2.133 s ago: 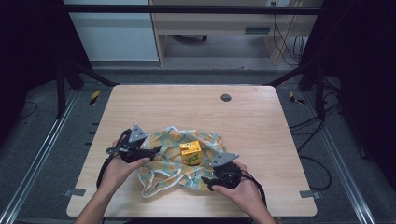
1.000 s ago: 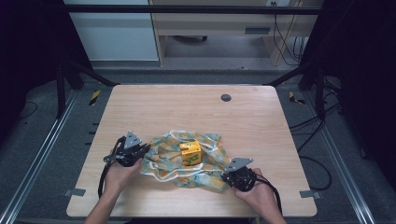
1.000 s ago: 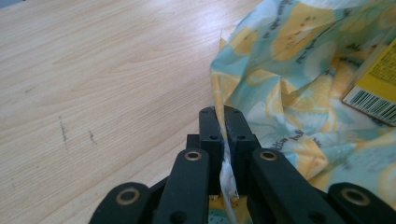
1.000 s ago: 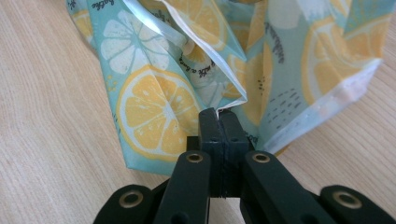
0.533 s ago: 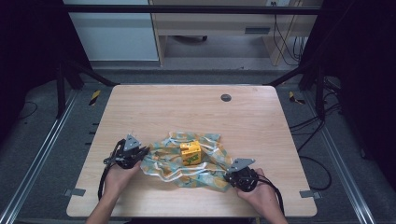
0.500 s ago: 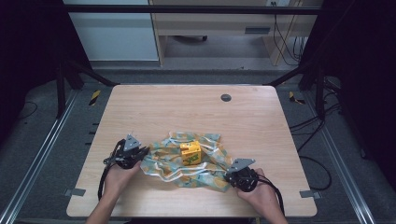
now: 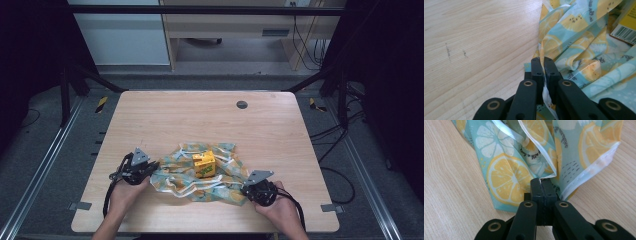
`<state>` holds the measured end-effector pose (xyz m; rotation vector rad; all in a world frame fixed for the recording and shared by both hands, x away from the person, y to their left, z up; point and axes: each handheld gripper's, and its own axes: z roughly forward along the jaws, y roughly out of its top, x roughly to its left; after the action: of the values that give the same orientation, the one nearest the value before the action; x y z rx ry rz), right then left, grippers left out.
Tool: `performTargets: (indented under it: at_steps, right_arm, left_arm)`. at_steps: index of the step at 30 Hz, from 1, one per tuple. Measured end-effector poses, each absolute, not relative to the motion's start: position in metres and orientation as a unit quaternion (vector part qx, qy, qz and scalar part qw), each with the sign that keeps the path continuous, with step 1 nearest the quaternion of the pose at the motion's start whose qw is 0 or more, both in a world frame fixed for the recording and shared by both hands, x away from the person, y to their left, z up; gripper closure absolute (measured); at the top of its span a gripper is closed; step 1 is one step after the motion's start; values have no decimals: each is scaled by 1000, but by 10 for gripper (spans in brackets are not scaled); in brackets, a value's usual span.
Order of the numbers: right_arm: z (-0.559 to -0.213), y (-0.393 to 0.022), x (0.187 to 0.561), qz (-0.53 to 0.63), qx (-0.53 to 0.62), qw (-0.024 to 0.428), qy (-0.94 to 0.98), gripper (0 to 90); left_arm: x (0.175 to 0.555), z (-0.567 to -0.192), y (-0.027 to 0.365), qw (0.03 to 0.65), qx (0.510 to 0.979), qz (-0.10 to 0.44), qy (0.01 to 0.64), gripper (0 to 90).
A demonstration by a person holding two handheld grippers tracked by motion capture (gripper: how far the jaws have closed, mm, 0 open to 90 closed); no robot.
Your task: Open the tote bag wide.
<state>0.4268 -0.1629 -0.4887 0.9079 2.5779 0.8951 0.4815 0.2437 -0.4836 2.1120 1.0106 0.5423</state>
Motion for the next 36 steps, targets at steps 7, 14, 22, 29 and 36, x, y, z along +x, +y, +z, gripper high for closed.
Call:
performTargets:
  at_steps: [7, 14, 22, 29, 36]
  right_arm:
    - [-489, -162, 425, 301, 314, 132, 891, 900]
    - [-490, -163, 424, 306, 314, 125, 890, 900]
    - [-491, -166, 425, 312, 315, 119, 888, 900]
    - [-493, -171, 428, 328, 328, 106, 880, 900]
    - [-494, -174, 429, 340, 336, 103, 872, 900]
  left_arm:
    - [481, -486, 245, 362, 820, 205, 393, 884]
    - [481, -489, 245, 359, 822, 201, 393, 885]
    - [481, -492, 245, 351, 827, 197, 393, 884]
    - [481, -493, 246, 352, 826, 193, 396, 884]
    - [478, -493, 246, 355, 823, 193, 399, 878]
